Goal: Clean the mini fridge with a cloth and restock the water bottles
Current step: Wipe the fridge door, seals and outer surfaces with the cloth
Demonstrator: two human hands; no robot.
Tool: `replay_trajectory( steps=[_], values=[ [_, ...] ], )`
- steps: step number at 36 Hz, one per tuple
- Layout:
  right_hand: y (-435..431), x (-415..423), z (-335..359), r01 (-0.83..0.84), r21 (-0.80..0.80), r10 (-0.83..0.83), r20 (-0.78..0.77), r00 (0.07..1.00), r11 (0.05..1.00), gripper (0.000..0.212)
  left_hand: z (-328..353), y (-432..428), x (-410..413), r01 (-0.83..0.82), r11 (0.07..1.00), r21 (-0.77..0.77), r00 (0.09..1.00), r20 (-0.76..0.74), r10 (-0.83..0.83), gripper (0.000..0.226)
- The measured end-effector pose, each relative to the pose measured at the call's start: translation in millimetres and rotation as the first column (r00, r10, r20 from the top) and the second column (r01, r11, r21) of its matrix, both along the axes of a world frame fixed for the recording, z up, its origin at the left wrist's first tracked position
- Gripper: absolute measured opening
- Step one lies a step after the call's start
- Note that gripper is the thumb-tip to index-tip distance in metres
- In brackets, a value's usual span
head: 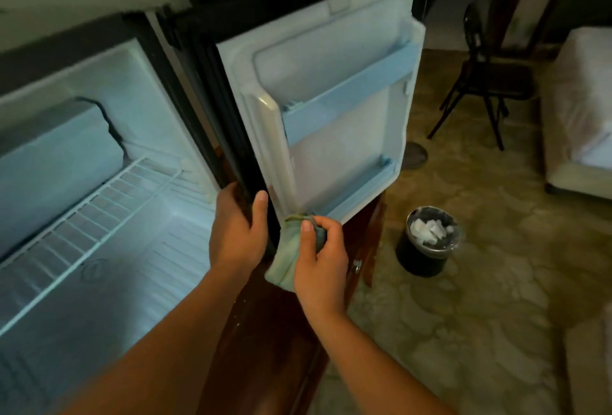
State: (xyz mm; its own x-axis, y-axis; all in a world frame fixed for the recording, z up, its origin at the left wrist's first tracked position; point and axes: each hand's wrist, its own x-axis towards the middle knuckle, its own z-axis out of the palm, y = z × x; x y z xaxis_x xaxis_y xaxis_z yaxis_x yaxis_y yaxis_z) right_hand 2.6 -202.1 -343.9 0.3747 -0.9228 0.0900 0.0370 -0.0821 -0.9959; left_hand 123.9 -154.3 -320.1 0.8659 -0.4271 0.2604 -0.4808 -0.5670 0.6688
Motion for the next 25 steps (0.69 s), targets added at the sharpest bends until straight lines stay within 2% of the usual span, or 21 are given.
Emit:
replay_trajectory(
  steps=[3,7,10,13,16,17,20,24,25],
  values=[
    [-6.2,-11.0,25.2,0.006,-0.034,-0.006,-0.01,1.0,0.999,0.011,30.3,-0.3,-20.4,0.02,0.992,-0.123,0.976,0.219,0.008,0.054],
    [-21.7,-20.5,54.0,0.041,-0.042,-0.04,0.019,0.999,0.998,0.01,72.1,-16.3,-43.4,0.069,0.986,-0.151,0.886,0.464,0.009,0.044],
    [-32.0,-27.5,70.4,0.049,-0.041,-0.047,0.049,0.998,0.998,0.009,99.0,-30.5,-57.0,0.142,0.986,-0.083,0.822,0.565,-0.071,0.045],
    [-44.6,-37.7,85.2,0.035,-0.026,-0.033,0.067,0.997,0.999,0.01,125.2,-48.7,-68.5,0.175,0.983,0.062,0.79,0.587,-0.177,0.049],
    [-57.7,-49.4,100.0,0.047,-0.033,-0.044,0.087,0.995,0.998,0.001,142.9,-71.3,-80.2,0.215,0.939,0.267,0.781,0.53,-0.33,0.058],
    [-62.7,-53.5,103.5,0.062,-0.044,-0.058,0.089,0.994,0.997,0.007,146.3,-79.0,-83.2,0.212,0.923,0.321,0.788,0.503,-0.356,0.061],
    [-76.0,-65.3,112.9,0.052,-0.04,-0.048,0.089,0.995,0.998,0.013,148.8,-97.9,-87.8,0.17,0.9,0.401,0.839,0.42,-0.346,0.065],
    [-97.3,-78.5,115.6,0.011,-0.039,-0.008,0.068,0.998,0.999,0.001,152.3,-117.9,-90.7,0.105,0.906,0.41,0.897,0.354,-0.264,0.066],
    [-102.8,-81.3,115.4,0.003,-0.04,0.0,0.068,0.998,0.999,0.004,154.2,-122.2,-91.7,0.09,0.912,0.4,0.914,0.33,-0.235,0.066]
  ],
)
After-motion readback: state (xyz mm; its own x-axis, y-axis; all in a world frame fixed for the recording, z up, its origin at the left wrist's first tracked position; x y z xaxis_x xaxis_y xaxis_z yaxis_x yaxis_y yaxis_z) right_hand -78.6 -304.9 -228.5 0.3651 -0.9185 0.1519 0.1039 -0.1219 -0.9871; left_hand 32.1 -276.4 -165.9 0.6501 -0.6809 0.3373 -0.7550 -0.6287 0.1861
